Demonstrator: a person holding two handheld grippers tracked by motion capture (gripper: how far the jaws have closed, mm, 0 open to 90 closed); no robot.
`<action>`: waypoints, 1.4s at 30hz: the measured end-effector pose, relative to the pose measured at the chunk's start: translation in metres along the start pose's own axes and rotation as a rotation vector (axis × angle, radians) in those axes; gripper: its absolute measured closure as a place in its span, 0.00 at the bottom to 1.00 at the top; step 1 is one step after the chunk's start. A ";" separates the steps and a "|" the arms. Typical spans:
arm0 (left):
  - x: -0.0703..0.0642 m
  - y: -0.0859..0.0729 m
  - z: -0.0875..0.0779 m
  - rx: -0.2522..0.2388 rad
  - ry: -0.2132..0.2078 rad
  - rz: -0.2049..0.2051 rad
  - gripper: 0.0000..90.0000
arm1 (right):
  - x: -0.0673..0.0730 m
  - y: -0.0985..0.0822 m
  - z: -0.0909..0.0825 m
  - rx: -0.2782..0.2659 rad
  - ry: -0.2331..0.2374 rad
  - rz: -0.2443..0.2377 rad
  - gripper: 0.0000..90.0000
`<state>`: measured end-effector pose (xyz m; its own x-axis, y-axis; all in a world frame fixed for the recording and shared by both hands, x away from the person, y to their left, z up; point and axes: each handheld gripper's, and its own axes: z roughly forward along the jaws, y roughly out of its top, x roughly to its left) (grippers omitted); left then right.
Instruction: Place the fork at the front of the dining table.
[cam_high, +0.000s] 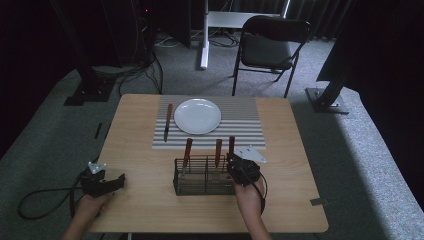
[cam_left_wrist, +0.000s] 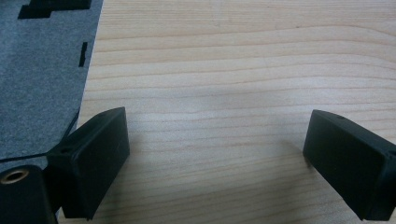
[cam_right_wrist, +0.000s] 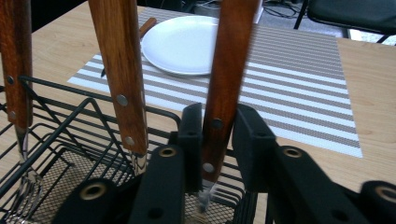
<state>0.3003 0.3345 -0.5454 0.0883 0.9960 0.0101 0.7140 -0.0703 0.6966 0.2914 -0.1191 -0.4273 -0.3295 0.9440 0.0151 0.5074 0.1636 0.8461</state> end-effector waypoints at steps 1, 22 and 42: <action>0.000 0.000 0.000 0.000 0.000 0.000 0.08 | 0.000 0.000 -0.001 -0.005 -0.001 -0.001 0.84; 0.000 0.000 0.000 0.000 0.000 0.000 0.08 | -0.004 0.009 -0.032 -0.191 0.009 0.043 0.85; 0.000 0.000 0.000 -0.001 0.000 0.002 0.08 | 0.003 0.047 -0.059 -0.342 0.020 0.028 0.85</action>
<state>0.3003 0.3346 -0.5455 0.0892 0.9959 0.0114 0.7130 -0.0719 0.6974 0.2673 -0.1256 -0.3560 -0.3366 0.9404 0.0482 0.2210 0.0291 0.9748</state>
